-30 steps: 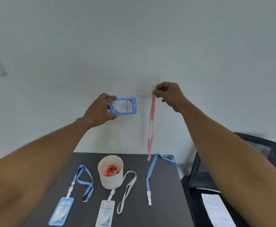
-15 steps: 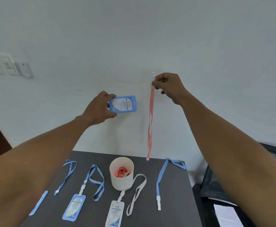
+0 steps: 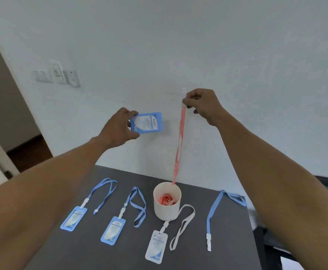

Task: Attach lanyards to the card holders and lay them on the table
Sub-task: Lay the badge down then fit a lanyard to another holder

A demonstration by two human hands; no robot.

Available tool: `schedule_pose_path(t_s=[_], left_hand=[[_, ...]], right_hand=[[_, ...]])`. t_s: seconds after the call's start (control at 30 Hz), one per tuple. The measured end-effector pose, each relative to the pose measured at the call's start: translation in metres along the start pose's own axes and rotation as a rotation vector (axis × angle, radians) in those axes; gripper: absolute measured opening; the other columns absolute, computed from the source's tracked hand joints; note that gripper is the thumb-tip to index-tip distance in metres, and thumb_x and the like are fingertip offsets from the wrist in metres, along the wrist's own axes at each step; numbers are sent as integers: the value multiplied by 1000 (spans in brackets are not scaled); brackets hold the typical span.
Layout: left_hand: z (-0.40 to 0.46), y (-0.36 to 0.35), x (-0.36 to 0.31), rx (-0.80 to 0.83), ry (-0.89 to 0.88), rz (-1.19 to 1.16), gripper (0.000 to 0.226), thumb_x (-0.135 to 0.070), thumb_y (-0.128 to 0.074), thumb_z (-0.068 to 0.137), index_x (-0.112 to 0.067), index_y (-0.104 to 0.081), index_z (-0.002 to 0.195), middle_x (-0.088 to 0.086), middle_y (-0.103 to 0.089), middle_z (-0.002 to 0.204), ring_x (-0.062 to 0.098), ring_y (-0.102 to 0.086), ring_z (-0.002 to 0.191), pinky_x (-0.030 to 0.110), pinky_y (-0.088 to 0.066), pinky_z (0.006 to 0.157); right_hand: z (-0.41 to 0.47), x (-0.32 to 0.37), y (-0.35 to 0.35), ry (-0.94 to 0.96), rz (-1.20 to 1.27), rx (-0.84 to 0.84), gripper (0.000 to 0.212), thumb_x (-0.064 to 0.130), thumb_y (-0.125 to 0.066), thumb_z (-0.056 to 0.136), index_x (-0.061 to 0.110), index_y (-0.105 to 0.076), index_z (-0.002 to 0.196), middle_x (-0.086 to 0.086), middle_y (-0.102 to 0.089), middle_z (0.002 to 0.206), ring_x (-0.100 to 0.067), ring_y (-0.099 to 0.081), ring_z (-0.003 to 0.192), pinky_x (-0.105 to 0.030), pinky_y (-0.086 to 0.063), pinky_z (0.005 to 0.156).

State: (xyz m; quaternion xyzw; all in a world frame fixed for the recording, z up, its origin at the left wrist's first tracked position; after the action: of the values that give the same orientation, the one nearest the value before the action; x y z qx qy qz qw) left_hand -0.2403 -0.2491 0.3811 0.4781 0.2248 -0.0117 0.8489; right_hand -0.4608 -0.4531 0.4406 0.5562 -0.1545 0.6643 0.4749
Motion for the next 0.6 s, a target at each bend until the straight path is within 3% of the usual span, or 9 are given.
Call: schedule_pose_path(t_s=[0.6], left_hand=[[-38,-64,45,107,68,-46,77,-26,-87,73,-19,-51,141,-1,-50,119,13,-59,92,26,-50,80]], right_hand=[[-46,-112,-84,-247,-36,113,8,9,-77,87,9,-69,90,-8,-73,85,-14,-65,73,-27,-51,63]])
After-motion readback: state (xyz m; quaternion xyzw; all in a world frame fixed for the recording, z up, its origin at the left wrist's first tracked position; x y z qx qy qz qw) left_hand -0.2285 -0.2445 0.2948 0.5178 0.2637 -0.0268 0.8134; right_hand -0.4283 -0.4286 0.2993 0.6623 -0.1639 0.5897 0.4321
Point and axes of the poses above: each hand's wrist, its own z-axis towards the middle knuckle, its own y-axis out of the back of the hand, x = y × z, the point moved 6 cm from there along z, towards the middle knuckle
